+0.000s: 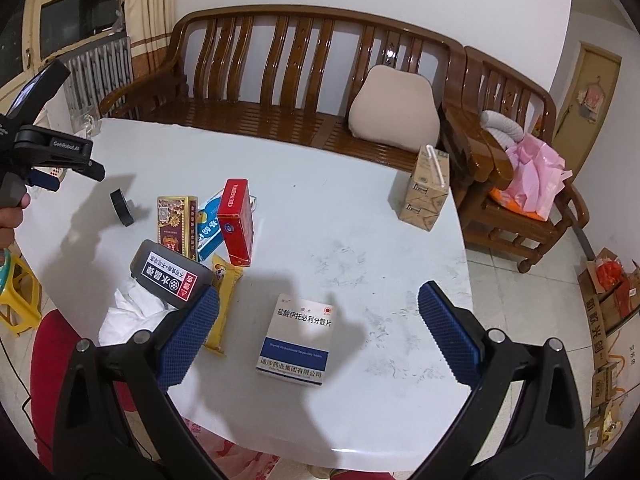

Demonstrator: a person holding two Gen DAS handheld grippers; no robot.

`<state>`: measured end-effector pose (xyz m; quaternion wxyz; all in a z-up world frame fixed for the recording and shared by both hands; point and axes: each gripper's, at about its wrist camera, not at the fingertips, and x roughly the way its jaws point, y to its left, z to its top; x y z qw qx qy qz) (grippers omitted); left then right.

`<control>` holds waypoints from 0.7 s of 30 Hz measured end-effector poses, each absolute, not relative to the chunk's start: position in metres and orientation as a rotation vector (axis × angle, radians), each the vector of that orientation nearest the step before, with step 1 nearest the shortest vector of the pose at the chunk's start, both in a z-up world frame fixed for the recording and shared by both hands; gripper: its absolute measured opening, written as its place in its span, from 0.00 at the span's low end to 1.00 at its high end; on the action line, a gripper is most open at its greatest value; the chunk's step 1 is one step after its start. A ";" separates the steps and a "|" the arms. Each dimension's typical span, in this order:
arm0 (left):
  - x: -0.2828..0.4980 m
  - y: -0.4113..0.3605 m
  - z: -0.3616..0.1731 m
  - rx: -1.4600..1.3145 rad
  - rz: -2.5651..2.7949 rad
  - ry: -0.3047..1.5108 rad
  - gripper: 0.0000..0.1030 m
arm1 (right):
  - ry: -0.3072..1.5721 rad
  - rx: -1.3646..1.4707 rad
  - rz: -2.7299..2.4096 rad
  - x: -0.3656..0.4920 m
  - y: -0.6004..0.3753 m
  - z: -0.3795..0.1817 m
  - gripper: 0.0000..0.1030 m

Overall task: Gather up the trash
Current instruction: 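Grasp the black tape roll with the left tool while the right tool approaches the medicine box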

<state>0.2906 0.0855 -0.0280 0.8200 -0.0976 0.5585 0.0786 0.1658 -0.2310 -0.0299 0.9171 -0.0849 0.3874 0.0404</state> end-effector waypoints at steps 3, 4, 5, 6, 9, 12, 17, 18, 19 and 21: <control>0.297 0.085 -0.034 -0.223 0.190 1.201 0.93 | 0.809 -0.172 0.090 0.172 -0.233 -0.034 0.95; 0.299 0.086 -0.037 -0.230 0.200 1.204 0.93 | 0.814 -0.170 0.090 0.174 -0.233 -0.036 0.95; 0.302 0.087 -0.040 -0.238 0.212 1.209 0.93 | 0.817 -0.167 0.092 0.175 -0.234 -0.039 0.95; 0.303 0.087 -0.042 -0.245 0.219 1.214 0.93 | 0.822 -0.163 0.094 0.177 -0.235 -0.042 0.95; 0.311 0.089 -0.054 -0.278 0.240 1.239 0.93 | 0.844 -0.148 0.099 0.181 -0.237 -0.054 0.95; 0.318 0.090 -0.065 -0.317 0.258 1.258 0.93 | 0.874 -0.142 0.105 0.185 -0.237 -0.068 0.95; 0.325 0.091 -0.076 -0.357 0.296 1.260 0.93 | 0.918 -0.124 0.090 0.189 -0.238 -0.092 0.95; 0.327 0.091 -0.078 -0.369 0.300 1.263 0.93 | 0.925 -0.117 0.078 0.189 -0.238 -0.097 0.95; 0.328 0.092 -0.081 -0.379 0.305 1.264 0.93 | 0.929 -0.113 0.065 0.189 -0.239 -0.102 0.95; 0.331 0.093 -0.084 -0.392 0.313 1.265 0.93 | 0.942 -0.092 0.049 0.188 -0.241 -0.112 0.95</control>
